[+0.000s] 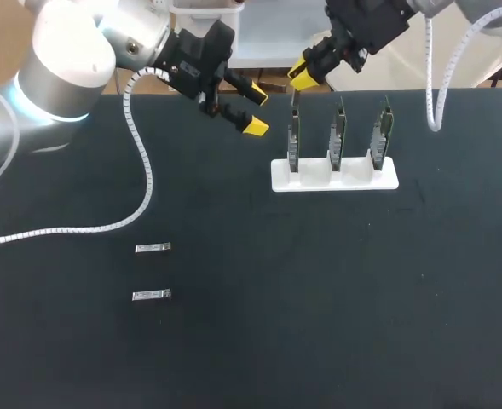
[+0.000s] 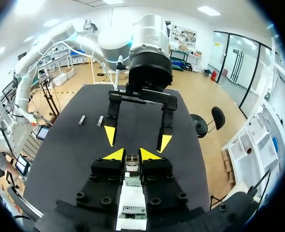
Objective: Pick up the optical module with the left hand, and insert it into the network port with the right hand.
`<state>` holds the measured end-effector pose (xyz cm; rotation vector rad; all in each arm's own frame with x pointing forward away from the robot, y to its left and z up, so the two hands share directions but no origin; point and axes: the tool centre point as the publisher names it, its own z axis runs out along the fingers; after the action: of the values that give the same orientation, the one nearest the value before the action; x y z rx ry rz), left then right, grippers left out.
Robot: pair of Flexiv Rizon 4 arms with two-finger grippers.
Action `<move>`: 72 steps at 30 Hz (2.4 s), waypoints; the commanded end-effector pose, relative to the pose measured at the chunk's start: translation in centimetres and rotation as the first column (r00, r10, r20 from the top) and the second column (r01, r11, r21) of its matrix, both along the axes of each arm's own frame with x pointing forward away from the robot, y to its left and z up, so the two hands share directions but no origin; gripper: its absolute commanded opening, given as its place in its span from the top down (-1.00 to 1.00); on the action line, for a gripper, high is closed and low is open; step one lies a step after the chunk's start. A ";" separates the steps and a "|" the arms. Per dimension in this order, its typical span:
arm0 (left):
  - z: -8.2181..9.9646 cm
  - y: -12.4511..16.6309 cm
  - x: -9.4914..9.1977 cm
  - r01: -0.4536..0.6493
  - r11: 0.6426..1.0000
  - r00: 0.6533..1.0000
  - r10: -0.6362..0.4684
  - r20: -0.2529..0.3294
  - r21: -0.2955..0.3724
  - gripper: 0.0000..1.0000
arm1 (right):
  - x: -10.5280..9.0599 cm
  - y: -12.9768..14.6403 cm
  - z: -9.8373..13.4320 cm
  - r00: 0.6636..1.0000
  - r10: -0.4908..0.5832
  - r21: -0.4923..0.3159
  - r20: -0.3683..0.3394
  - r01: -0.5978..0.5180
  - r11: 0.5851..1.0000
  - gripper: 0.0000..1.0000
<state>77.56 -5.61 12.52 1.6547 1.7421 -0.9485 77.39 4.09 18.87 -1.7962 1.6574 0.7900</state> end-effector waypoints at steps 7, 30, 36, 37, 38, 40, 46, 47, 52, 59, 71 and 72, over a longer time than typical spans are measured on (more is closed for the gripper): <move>0.3 -0.9 0.6 0.001 1.000 1.000 -0.001 -0.002 0.005 -1.00 | -0.3 -0.5 0.2 1.000 -0.005 0.002 0.008 0.005 1.000 1.00; 0.0 -1.5 0.5 0.001 1.000 1.000 -0.001 -0.020 -0.009 -1.00 | -0.3 -0.6 -0.1 1.000 0.000 -0.001 0.014 0.000 1.000 1.00; 0.0 -1.5 0.5 0.001 1.000 1.000 -0.001 -0.020 -0.009 -1.00 | -0.4 -0.5 -0.4 1.000 0.003 -0.005 0.016 -0.003 1.000 1.00; 0.0 -1.5 0.5 0.001 1.000 1.000 -0.001 -0.020 -0.009 -1.00 | -0.4 -0.4 -0.4 1.000 0.003 -0.007 0.017 -0.003 1.000 1.00; 0.0 -1.5 0.5 0.001 1.000 1.000 -0.001 -0.020 -0.009 -1.00 | -0.4 -0.4 -0.4 1.000 0.003 -0.008 0.018 -0.003 1.000 1.00; 0.0 -1.5 0.5 0.001 1.000 1.000 -0.001 -0.020 -0.009 -1.00 | -0.4 -0.3 -0.6 1.000 0.003 -0.015 0.023 -0.003 1.000 1.00; 0.0 -1.5 0.5 0.001 1.000 1.000 -0.001 -0.020 -0.009 -1.00 | -0.2 -0.3 -0.8 0.999 -0.025 -0.012 0.022 0.025 1.000 1.00; 0.0 -1.5 0.5 0.001 1.000 1.000 -0.001 -0.020 -0.009 -1.00 | -0.2 -0.2 -0.8 0.999 -0.026 -0.013 0.023 0.026 1.000 1.00; 0.0 -1.5 0.5 0.001 1.000 1.000 -0.001 -0.020 -0.009 -1.00 | -0.1 0.0 -1.0 0.999 -0.025 -0.019 0.024 0.026 0.999 1.00; 0.0 -1.5 0.5 0.001 1.000 1.000 -0.001 -0.020 -0.009 -1.00 | 0.0 0.0 -1.3 0.999 -0.024 -0.027 0.022 0.024 0.999 1.00; 0.0 -1.5 0.5 0.001 1.000 1.000 -0.001 -0.020 -0.009 -1.00 | 0.4 -0.1 -1.6 1.000 -0.022 -0.036 0.019 0.022 0.999 1.00; 0.0 -1.5 0.5 0.001 1.000 1.000 -0.001 -0.020 -0.009 -1.00 | 0.4 -0.1 -1.6 0.999 -0.022 -0.040 0.023 0.022 0.999 1.00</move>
<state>77.87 -7.06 12.52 1.6416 1.7468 -0.9737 77.62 3.90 17.25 -1.8011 1.6859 0.7316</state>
